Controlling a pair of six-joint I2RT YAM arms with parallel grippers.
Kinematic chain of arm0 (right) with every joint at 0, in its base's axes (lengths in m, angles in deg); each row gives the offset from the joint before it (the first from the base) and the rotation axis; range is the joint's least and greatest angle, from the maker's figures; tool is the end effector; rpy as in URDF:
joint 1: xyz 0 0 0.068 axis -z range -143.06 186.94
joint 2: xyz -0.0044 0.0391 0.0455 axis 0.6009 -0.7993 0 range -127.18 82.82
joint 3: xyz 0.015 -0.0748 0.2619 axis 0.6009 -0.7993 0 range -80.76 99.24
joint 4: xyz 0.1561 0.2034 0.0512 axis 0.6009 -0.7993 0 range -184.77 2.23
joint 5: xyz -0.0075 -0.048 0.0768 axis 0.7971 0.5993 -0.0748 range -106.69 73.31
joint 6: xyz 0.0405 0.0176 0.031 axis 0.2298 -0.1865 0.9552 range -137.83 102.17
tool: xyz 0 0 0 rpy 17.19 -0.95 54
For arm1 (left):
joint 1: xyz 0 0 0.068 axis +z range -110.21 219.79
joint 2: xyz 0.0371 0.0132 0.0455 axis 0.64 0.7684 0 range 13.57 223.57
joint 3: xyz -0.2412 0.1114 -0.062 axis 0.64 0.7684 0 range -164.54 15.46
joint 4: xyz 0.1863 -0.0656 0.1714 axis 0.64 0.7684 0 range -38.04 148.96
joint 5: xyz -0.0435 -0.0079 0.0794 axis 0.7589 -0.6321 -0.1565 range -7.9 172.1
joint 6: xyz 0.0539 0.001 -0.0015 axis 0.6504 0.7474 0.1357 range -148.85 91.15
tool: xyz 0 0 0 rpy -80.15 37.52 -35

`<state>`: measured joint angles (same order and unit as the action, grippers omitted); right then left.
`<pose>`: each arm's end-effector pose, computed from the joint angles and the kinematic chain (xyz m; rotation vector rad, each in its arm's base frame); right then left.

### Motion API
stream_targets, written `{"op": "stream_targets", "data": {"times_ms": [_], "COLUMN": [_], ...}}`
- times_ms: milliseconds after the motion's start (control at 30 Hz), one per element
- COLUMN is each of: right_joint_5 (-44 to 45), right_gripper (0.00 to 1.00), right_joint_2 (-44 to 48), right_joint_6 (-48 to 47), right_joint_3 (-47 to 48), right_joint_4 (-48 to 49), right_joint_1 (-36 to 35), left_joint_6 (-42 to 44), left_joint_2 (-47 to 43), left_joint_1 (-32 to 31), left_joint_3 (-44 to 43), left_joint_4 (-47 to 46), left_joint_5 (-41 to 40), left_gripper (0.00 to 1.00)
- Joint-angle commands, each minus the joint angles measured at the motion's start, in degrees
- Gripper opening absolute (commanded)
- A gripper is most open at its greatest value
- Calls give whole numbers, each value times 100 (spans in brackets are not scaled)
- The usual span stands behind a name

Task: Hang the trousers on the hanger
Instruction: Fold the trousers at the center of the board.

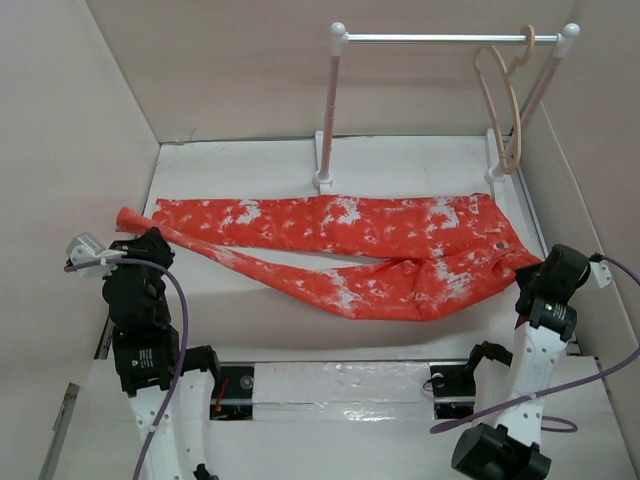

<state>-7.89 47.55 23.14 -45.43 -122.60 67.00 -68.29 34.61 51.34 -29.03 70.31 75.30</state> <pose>0.1176 -0.0744 0.2640 1.3308 1.7140 -0.0582 0.0809 0.0209 0.3705 -0.7271 1.3002 -0.3061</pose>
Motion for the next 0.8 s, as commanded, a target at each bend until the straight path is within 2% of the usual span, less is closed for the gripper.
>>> {"op": "stream_targets", "data": {"times_ms": [0,133,300,400,533,633,767], "right_joint_5": [245,-203,166,386,62,-220,-98], "right_gripper": [0,0,2,3,1,2,2], "right_joint_2": [11,-59,-472,-813,-1245,-1683,-2221], "right_joint_6": [-19,-19,-615,-792,-775,-766,-652], "right_joint_3": [351,878,1818,1907,1916,2143,2767], "right_joint_4": [-682,-893,-1316,-1237,-842,-560,-385], "right_joint_1": [52,52,-9,-124,-124,-176,-562], "left_joint_6": [235,95,-239,-397,-933,-995,-1232], "left_joint_2": [-100,-196,-109,49,199,619,2180], "left_joint_1": [-21,-21,-21,-21,-21,-21,295], "left_joint_3": [-306,-148,353,520,643,1011,1049], "left_joint_4": [-25,37,54,160,267,-119,-358], "left_joint_5": [-1005,-1139,-1419,-1595,-1771,-1605,-876], "left_gripper": [0,0,0,0,0,0,0]}}
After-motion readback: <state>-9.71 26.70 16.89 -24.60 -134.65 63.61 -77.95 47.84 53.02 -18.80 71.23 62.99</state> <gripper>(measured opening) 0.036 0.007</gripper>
